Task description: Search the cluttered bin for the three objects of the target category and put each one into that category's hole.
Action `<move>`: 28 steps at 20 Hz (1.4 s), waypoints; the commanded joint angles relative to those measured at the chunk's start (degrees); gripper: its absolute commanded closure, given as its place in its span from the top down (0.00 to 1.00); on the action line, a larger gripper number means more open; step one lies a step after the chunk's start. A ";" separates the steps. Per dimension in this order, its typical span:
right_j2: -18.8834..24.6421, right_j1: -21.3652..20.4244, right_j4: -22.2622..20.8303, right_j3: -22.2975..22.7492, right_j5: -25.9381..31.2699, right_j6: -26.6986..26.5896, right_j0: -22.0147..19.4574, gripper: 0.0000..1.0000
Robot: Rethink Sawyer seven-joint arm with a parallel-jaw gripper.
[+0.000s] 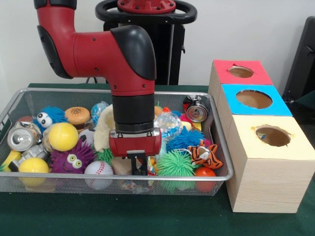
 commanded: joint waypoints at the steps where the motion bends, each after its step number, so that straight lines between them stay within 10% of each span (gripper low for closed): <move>1: 1.91 0.05 -1.22 -3.36 1.58 4.75 1.16 0.00; 12: 1.73 -7.31 0.42 1.96 5.92 5.45 1.23 0.00; 28: 1.71 -6.83 -0.09 2.06 6.22 5.80 1.21 0.00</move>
